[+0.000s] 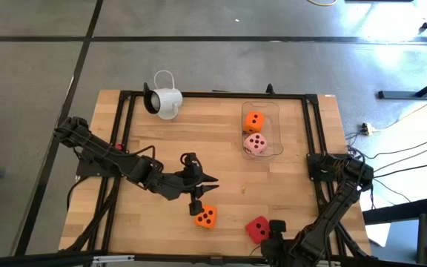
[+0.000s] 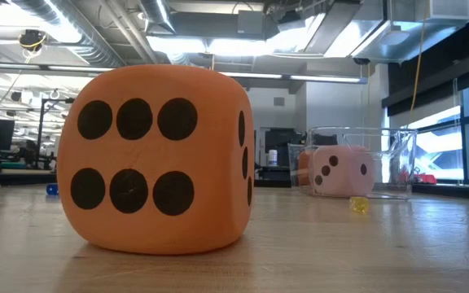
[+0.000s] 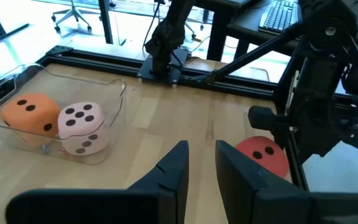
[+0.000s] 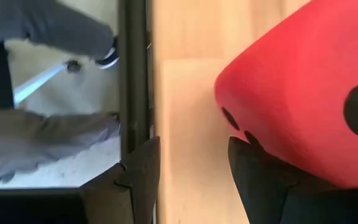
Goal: Pick & Place Dice
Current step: Put the large red die into the transparent bin
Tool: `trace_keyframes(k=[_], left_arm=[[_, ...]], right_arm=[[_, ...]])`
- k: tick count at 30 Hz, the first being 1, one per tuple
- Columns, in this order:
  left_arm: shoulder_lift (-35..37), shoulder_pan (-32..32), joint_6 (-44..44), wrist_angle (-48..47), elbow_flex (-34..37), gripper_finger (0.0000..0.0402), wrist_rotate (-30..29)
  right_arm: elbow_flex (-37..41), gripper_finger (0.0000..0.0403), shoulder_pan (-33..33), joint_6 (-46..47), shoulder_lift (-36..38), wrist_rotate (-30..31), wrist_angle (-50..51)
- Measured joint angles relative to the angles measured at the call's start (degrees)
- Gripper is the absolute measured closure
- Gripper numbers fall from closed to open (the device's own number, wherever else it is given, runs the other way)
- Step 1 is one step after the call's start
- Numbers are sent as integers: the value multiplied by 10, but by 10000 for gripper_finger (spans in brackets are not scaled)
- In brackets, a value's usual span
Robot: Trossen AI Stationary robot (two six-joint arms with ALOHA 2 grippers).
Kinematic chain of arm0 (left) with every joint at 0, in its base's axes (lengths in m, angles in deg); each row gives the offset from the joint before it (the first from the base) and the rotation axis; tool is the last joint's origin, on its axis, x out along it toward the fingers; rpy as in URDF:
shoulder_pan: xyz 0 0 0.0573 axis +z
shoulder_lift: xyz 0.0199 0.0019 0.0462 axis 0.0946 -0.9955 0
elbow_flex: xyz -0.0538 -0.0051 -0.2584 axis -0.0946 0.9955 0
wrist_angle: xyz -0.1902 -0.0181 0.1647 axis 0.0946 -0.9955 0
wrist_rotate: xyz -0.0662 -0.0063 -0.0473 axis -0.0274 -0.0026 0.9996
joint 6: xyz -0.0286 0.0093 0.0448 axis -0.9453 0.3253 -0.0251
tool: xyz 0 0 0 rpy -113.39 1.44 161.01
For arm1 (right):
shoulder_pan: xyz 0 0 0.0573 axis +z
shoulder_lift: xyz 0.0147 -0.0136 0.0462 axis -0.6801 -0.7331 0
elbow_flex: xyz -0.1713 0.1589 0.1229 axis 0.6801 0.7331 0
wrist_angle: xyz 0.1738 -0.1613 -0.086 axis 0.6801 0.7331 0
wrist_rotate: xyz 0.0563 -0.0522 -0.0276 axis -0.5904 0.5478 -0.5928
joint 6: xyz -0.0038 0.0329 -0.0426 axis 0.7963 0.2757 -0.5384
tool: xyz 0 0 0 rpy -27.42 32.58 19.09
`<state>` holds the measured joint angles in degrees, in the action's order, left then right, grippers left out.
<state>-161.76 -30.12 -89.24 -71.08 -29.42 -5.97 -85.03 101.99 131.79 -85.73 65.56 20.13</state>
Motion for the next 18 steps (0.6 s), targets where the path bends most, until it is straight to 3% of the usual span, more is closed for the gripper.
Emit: trace_keyframes(k=[12, 18], left_arm=[[0, 9, -9, 0, 0, 322, 21], [0, 9, -10, -1, 0, 324, 69]], right_arm=[[0, 213, -31, 6, 0, 96, 3], [0, 213, -61, -18, -33, 116, 31]])
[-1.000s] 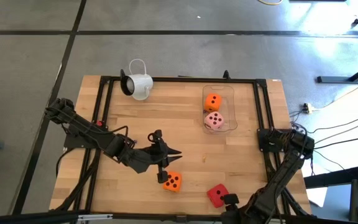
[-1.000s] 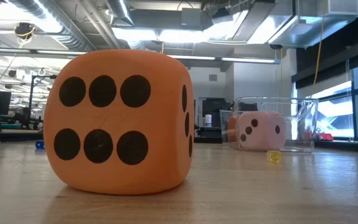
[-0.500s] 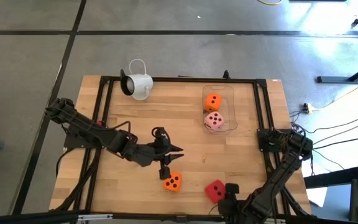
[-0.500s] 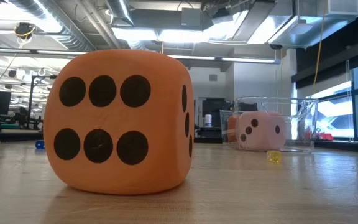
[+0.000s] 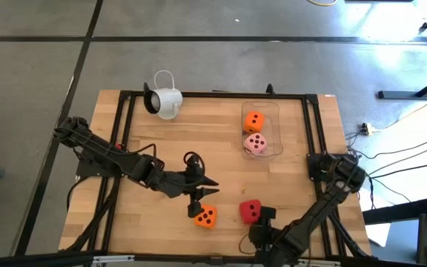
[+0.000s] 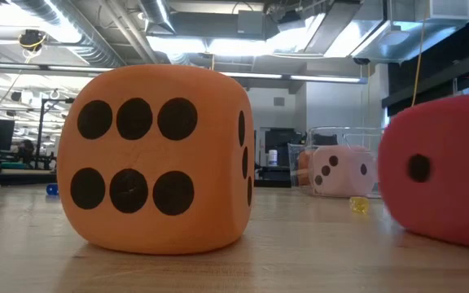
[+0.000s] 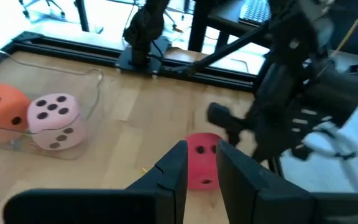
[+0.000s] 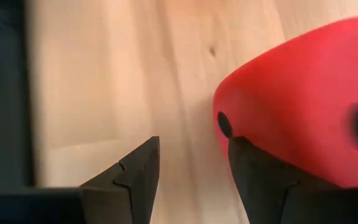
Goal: Pick & Place Dice
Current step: Put the large red die into the transparent bin
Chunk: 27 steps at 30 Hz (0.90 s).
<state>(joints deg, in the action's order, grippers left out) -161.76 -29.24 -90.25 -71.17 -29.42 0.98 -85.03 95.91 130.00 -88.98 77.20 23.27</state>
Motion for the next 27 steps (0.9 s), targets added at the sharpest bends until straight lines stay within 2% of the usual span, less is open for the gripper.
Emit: trace_keyframes(k=[8, 19, 23, 27], left_arm=[[-8, 0, -23, -1, 0, 320, 24], [-33, 7, -43, 0, 0, 319, 36], [-41, 8, -51, 2, 0, 320, 40], [-51, 11, -54, 4, 0, 318, 42]], right_arm=[[-3, 213, -21, -24, -50, 1, 13], [1, 213, 12, -19, 29, 72, 15], [0, 213, 12, -21, 42, 75, 13], [0, 213, 13, -30, 40, 49, 14]])
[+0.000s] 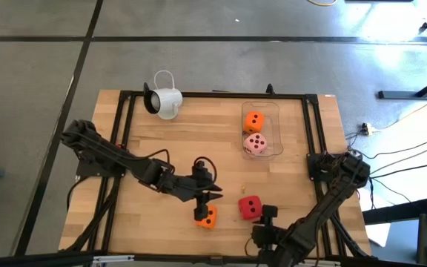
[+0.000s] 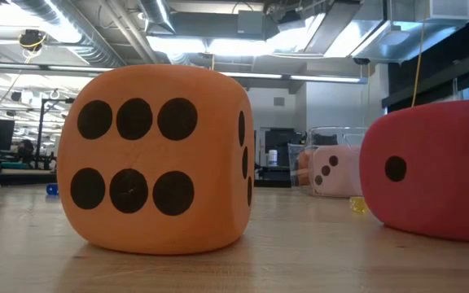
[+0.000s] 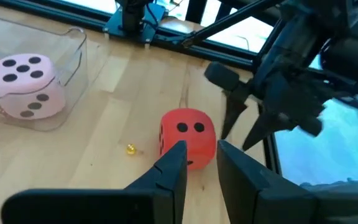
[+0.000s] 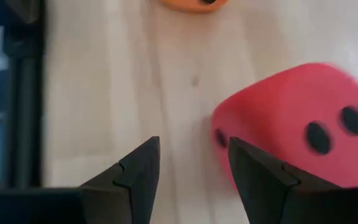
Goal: Pick & Place Dice
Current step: Put the large red die into the transparent bin
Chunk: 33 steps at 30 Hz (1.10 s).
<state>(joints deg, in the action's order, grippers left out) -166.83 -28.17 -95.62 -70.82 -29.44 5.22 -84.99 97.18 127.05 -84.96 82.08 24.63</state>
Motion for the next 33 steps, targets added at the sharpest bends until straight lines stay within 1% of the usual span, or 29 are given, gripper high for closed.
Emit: trace_keyframes(k=[3, 6, 9, 13, 17, 20, 24, 27, 33], left_arm=[[-13, 4, 0, 12, 0, 317, 10], [-35, 13, -1, 37, 0, 316, 20], [-65, 34, 4, 79, 0, 304, 66], [-100, 69, 4, 131, 0, 273, 141], [-121, 110, -9, 159, 0, 239, 201], [-135, 135, -10, 181, 0, 223, 239], [-157, 164, -20, 211, 0, 214, 286], [-181, 183, -35, 236, 0, 212, 344], [-232, 217, -86, 276, 0, 212, 433]], right_arm=[[0, 213, 5, -3, 2, -15, 0], [0, 213, 11, 11, 13, -4, 1], [0, 213, 22, 31, 31, 26, 0], [-1, 213, 38, 51, 53, 70, -1], [-1, 213, 50, 50, 55, 67, -22], [-1, 213, 55, 48, 51, 64, -51], [-1, 213, 57, 49, 49, 74, -56], [-1, 213, 57, 49, 48, 75, -56], [-1, 213, 57, 48, 48, 75, -60]])
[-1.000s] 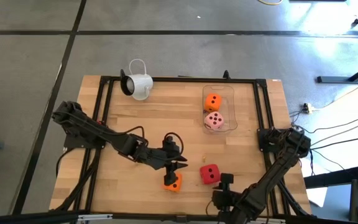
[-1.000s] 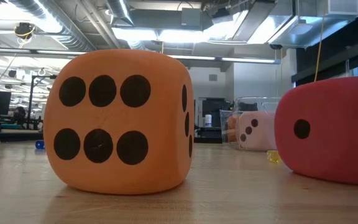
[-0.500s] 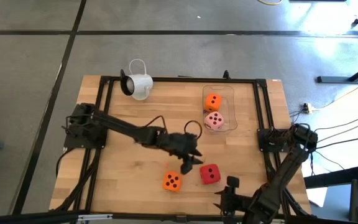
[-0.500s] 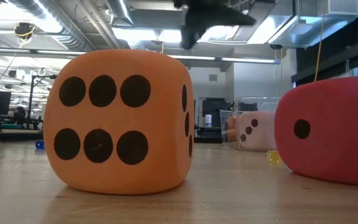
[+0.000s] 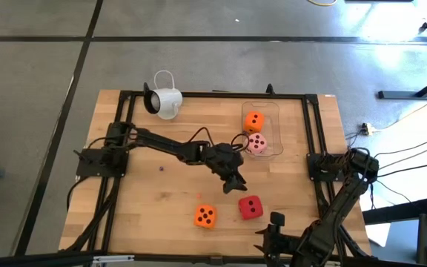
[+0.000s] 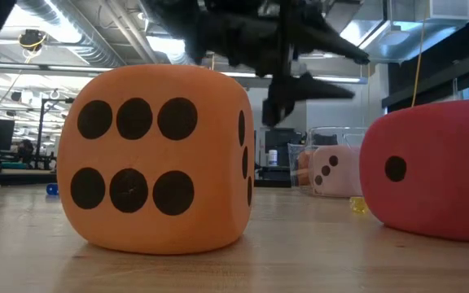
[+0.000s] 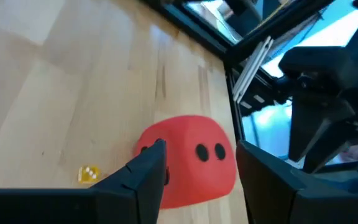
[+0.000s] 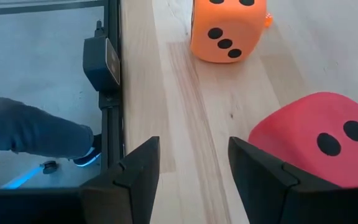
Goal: Pick & Place Dice
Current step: Put the large red die into the transparent bin
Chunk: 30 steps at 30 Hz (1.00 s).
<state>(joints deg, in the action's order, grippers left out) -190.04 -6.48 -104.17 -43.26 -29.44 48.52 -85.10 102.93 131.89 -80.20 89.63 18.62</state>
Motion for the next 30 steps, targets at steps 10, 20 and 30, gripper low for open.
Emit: trace_keyframes(k=[10, 20, 30], left_arm=[[-47, 20, -36, 57, -1, 212, 57], [-47, 15, -36, 66, -1, 210, 74], [-56, 2, -49, 62, -1, 210, 64]], right_arm=[[1, 213, -2, 2, -25, -6, 0], [1, 213, -12, 0, -67, -6, 4], [1, 213, -20, 2, -76, -4, 41]])
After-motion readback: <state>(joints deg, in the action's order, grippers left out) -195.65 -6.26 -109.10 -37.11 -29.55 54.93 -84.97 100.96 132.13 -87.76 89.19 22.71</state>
